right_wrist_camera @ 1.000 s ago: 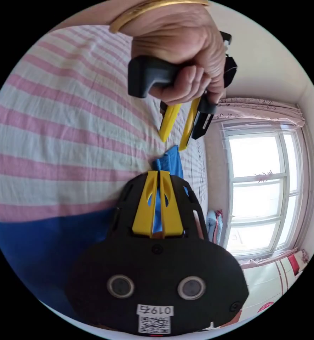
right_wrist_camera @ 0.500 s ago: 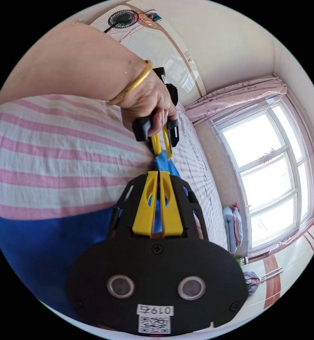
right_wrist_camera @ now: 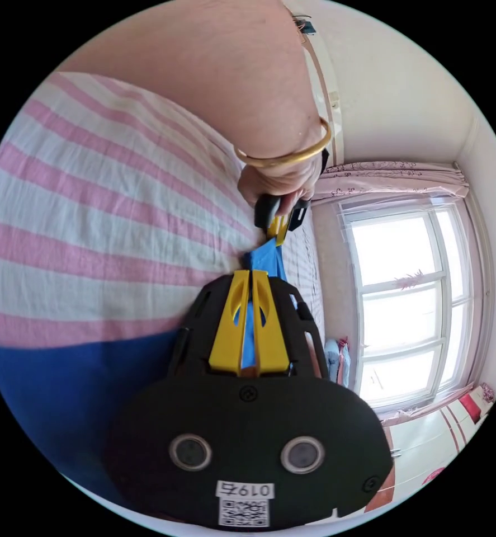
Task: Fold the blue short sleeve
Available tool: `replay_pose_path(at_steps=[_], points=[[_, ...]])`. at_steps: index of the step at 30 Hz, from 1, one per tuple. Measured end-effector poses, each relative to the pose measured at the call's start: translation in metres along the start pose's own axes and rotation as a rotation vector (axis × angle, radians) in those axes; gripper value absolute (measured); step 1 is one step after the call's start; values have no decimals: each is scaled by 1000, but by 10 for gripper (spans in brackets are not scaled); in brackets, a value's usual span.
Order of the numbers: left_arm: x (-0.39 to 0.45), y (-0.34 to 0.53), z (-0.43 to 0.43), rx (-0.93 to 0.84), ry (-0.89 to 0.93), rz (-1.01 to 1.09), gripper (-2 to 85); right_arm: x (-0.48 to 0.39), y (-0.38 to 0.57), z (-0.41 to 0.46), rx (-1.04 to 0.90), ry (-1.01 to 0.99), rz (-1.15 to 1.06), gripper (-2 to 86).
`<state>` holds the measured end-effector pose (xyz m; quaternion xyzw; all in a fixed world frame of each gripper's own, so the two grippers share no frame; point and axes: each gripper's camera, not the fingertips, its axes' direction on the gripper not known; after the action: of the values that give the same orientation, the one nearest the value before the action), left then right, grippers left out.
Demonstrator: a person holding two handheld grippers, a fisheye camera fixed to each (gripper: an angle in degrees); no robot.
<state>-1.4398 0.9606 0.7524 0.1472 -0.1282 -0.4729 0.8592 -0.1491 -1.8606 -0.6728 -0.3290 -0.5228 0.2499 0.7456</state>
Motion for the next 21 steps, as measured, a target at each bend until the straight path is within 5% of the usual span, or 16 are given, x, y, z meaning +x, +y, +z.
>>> replay_pose_path(at_steps=[11, 17, 21], points=[[17, 20, -8, -21, -58, -18, 13, -7, -10, -19, -33, 40, -102, 17], [45, 55, -24, 107, -192, 23, 9, 3, -8, -41, -17, -26, -136, 58], [70, 85, -9, 68, -15, 158, 9, 28, 9, -70, 30, -79, -65, 57]])
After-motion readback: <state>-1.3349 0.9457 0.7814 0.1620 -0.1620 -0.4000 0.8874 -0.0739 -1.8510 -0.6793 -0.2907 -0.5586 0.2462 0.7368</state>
